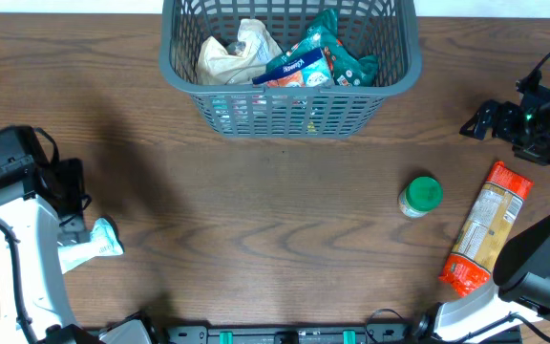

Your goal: Pack container

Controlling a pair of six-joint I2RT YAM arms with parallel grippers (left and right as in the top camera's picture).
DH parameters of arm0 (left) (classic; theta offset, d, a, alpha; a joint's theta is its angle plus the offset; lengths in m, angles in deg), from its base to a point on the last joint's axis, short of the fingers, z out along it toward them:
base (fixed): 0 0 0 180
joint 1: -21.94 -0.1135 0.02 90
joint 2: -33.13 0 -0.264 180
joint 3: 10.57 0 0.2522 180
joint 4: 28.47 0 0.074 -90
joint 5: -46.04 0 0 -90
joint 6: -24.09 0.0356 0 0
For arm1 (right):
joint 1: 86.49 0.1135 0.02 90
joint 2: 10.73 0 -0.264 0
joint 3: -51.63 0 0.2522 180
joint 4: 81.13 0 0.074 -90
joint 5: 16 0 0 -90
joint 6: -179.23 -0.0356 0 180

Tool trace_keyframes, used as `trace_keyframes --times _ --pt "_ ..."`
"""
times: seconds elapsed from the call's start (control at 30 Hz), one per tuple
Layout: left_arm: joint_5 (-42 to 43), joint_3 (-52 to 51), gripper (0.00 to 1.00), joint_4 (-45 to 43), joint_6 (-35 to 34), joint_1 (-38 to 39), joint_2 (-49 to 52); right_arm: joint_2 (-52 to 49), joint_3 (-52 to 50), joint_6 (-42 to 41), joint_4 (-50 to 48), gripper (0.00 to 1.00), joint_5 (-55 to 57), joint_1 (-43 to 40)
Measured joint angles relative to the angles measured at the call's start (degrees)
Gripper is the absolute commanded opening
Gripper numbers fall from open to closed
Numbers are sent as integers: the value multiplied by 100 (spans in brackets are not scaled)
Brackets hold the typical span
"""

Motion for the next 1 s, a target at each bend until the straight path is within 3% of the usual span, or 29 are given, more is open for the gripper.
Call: trace_keyframes --times 0.13,0.37,0.73,1.0 --pt "7 -74 99 278 -1440 -7 0 0 0 0 -4 99 -4 0" --pt "-42 -323 98 785 -2234 -179 2 0 0 0 -2 99 -4 0" --pt "-527 -863 99 984 -2417 -588 2 0 0 0 -2 99 -7 0" --pt "-1276 -868 99 538 -1639 -597 17 0 0 0 -2 99 -4 0"
